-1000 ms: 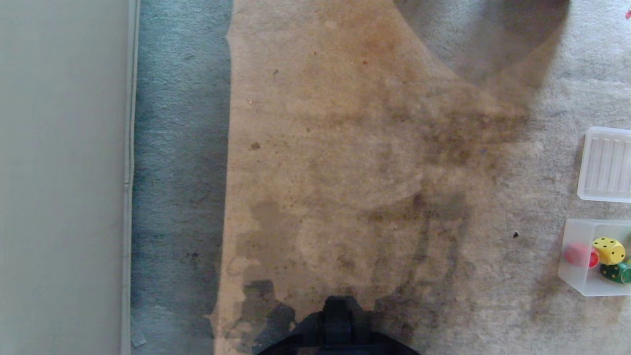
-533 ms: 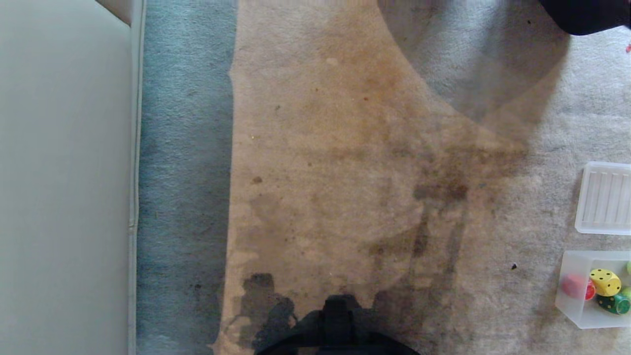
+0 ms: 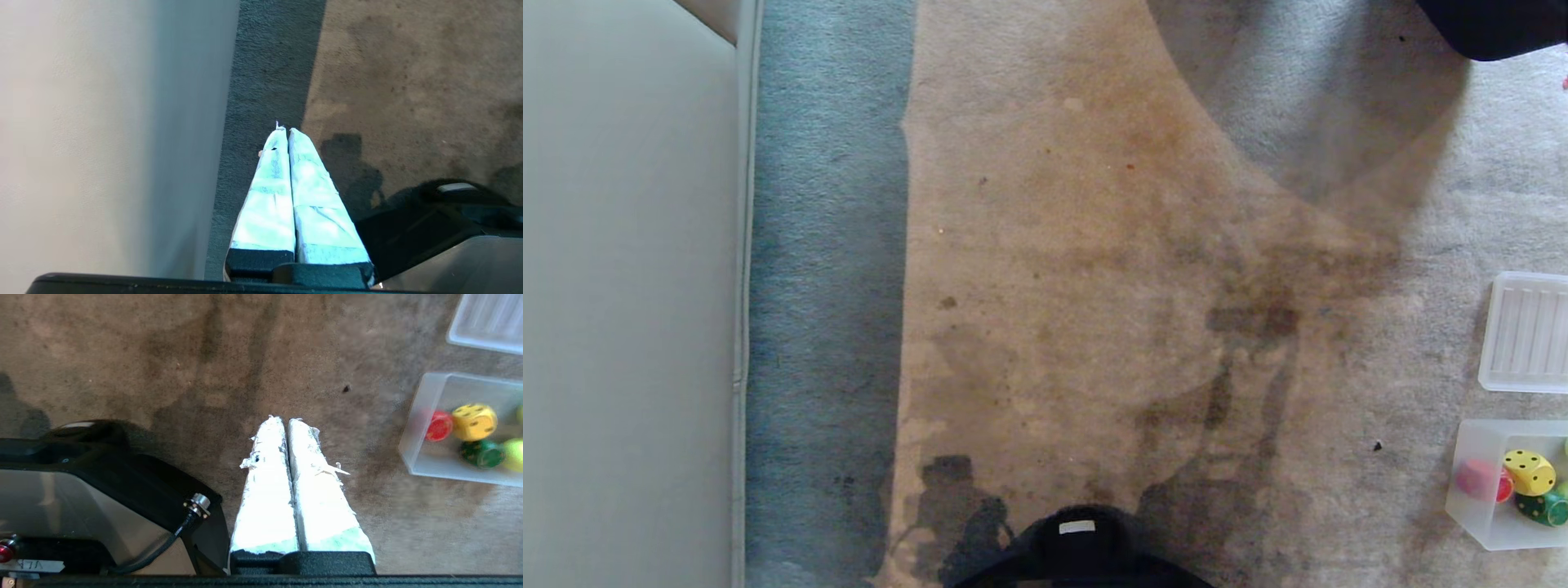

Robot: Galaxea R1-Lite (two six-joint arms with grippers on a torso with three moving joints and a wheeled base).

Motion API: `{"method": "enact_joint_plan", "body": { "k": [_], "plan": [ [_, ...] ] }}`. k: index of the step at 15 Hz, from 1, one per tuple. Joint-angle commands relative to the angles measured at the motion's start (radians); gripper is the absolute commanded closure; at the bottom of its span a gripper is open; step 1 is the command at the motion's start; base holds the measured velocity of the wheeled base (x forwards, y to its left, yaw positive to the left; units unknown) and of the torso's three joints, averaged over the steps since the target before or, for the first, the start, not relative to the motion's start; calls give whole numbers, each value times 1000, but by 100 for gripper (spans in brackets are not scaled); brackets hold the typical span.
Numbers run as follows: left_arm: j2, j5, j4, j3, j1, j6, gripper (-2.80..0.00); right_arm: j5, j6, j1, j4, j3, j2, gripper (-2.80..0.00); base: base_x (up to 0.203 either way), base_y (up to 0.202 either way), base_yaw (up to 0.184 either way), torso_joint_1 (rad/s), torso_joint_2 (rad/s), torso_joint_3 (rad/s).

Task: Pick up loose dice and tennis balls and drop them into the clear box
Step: Pick up toys out of the box

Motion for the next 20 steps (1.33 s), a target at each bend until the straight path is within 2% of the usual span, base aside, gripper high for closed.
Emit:
{"method": "enact_joint_plan", "body": {
  "k": [1, 8, 20],
  "plan": [
    [0, 0, 0, 0, 1, -1, 0, 0, 0, 1, 1, 0, 0, 0, 5, 5, -78, -80, 334, 237],
    [0, 0, -1, 0, 1, -1, 0, 0, -4, 1, -1, 0, 0, 0, 1, 8, -142, -28, 120, 86],
    [0, 0, -1, 0, 1, -1, 0, 0, -2, 1, 1, 0, 0, 0, 0, 0, 0, 0, 0, 0]
  ]
}}
